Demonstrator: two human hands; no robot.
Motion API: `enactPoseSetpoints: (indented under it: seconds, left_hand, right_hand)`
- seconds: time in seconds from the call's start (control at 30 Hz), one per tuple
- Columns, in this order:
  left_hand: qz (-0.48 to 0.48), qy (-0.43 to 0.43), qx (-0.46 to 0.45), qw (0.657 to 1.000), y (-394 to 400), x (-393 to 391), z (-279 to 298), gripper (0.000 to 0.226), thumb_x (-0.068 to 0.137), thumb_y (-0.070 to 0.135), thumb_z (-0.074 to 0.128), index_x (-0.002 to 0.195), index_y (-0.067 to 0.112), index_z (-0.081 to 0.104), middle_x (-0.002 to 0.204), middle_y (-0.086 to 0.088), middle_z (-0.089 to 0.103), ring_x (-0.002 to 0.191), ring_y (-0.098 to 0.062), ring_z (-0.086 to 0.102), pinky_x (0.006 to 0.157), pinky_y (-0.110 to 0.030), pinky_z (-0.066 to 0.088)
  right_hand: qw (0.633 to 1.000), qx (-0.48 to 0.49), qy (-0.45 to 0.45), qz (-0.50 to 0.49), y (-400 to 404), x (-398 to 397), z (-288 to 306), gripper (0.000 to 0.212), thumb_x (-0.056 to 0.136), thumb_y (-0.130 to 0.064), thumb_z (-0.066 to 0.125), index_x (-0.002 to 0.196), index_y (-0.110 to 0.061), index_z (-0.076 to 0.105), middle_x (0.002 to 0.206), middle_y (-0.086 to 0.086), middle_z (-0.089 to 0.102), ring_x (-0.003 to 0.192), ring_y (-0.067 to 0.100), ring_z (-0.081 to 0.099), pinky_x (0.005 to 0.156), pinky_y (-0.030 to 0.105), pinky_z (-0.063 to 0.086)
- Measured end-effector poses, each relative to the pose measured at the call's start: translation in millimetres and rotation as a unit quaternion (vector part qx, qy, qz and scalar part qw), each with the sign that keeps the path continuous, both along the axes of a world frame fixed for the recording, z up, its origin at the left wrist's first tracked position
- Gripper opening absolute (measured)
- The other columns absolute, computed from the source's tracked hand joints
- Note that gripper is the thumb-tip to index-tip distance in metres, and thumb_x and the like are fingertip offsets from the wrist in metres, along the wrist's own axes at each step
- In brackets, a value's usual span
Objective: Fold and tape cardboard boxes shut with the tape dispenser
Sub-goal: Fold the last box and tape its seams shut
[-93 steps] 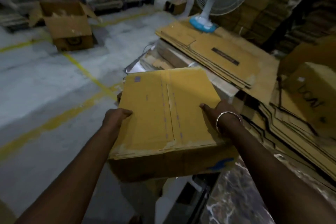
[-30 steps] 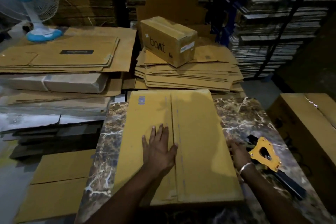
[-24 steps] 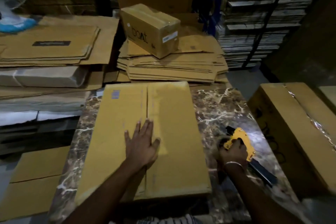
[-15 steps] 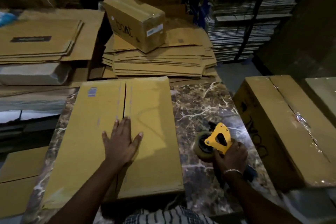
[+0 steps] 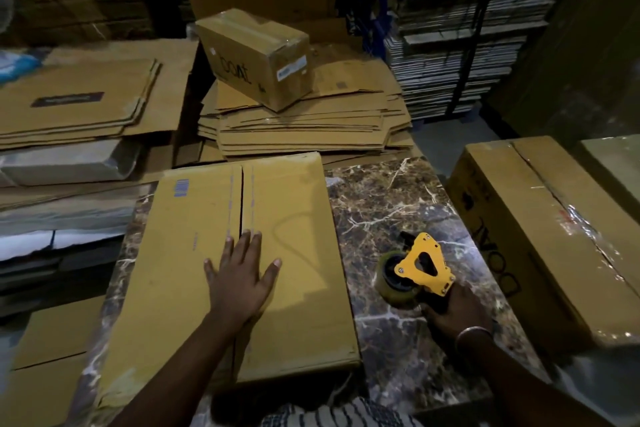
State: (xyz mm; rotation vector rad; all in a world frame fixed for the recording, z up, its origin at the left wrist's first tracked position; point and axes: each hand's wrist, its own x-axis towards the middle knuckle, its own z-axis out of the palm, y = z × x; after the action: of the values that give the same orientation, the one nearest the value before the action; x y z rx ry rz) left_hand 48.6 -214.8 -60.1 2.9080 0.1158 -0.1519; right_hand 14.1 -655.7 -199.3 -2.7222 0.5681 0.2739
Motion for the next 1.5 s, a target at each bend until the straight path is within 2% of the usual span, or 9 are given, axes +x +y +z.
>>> enactPoseSetpoints:
  seconds: [0.33,0.5,0.6,0.77,0.9,0.97,1.13,1.33,1.5]
  left_hand:
    - [-0.072,0.035,0.012,0.997,7.8,-3.4,13.6,0.108,0.074,0.082,-0.01,0.161,0.022,0.007,0.168,0.005,0.002,0.155,-0.017,0.006,0.121,-0.052,0.011]
    - [-0.078,0.055,-0.05,0.994,17.5,1.1,23.6,0.086,0.092,0.074,0.032,0.16,0.025,0.015,0.168,0.008,0.007,0.154,-0.015,0.008,0.122,-0.048,0.012]
    - [-0.086,0.052,-0.115,0.988,23.2,2.0,27.9,0.076,0.096,0.055,0.053,0.159,0.025,0.022,0.166,0.007,0.016,0.154,-0.015,0.009,0.123,-0.047,0.013]
    - [-0.056,0.001,-0.235,0.97,31.3,2.4,28.9,0.054,0.099,0.035,0.058,0.15,0.025,0.042,0.154,0.002,0.045,0.146,-0.016,0.035,0.116,-0.035,0.028]
    - [0.008,-0.116,-0.325,0.939,32.3,3.1,42.1,0.027,0.107,0.031,0.042,0.116,0.02,0.066,0.101,0.0,0.074,0.095,-0.02,0.069,0.083,-0.039,0.055]
    - [0.092,-0.075,-0.423,0.898,32.3,12.9,46.4,0.031,0.106,0.034,0.044,0.098,0.016,0.068,0.081,0.002,0.072,0.075,-0.018,0.07,0.074,-0.041,0.059]
    - [0.289,0.191,-0.668,0.659,38.4,40.9,74.9,0.062,0.103,0.054,0.037,0.101,-0.003,0.061,0.078,-0.016,0.067,0.069,-0.027,0.065,0.056,-0.028,0.049]
    - [0.289,0.258,-0.722,0.574,54.5,46.4,92.6,0.081,0.098,0.065,0.037,0.126,-0.009,0.054,0.067,-0.011,0.064,0.045,-0.024,0.061,0.067,-0.034,0.052]
    - [0.262,0.296,-0.726,0.563,61.4,53.9,88.8,0.078,0.094,0.068,0.038,0.122,-0.001,0.061,0.115,-0.022,0.069,0.104,-0.035,0.066,0.084,-0.044,0.052]
  right_hand:
    - [0.995,0.095,-0.02,0.025,68.0,14.2,72.6,0.037,0.085,-0.061,0.068,0.085,-0.026,0.056,0.078,0.003,0.067,0.07,0.028,0.064,0.059,0.039,0.049]
    - [0.977,0.191,-0.089,-0.02,120.6,34.7,111.0,0.054,0.088,-0.06,0.064,0.117,-0.014,0.062,0.102,0.016,0.072,0.097,0.038,0.066,0.072,0.04,0.048]
    - [0.952,0.264,-0.148,-0.035,148.3,42.8,153.0,0.04,0.09,-0.051,0.066,0.104,-0.013,0.065,0.091,0.012,0.069,0.089,0.03,0.063,0.074,0.038,0.046]
    - [0.863,0.478,-0.156,-0.034,193.1,42.7,205.6,0.037,0.083,-0.05,0.076,0.083,-0.013,0.074,0.07,0.006,0.064,0.055,0.013,0.055,0.054,0.027,0.04]
    - [0.761,0.643,-0.07,-0.061,236.7,37.6,220.4,0.028,0.075,-0.035,0.076,0.086,-0.013,0.063,0.067,0.005,0.047,0.044,0.012,0.039,0.037,0.021,0.024]
    - [0.736,0.671,-0.014,-0.082,260.2,33.7,226.3,0.031,0.075,-0.037,0.076,0.087,-0.014,0.059,0.066,0.002,0.047,0.045,0.011,0.038,0.036,0.021,0.023]
    - [0.679,0.722,0.107,-0.083,295.6,28.7,232.0,0.046,0.083,-0.056,0.057,0.07,-0.013,0.051,0.063,0.004,0.037,0.042,0.015,0.029,0.042,0.023,0.024]
    - [0.649,0.748,0.123,-0.062,322.9,31.6,235.0,0.05,0.079,-0.057,0.054,0.07,-0.009,0.051,0.063,0.005,0.037,0.042,0.016,0.03,0.043,0.024,0.025]
    - [0.657,0.742,0.123,-0.052,329.1,36.2,233.7,0.052,0.08,-0.058,0.052,0.075,-0.006,0.053,0.062,0.005,0.038,0.041,0.016,0.032,0.044,0.024,0.026]
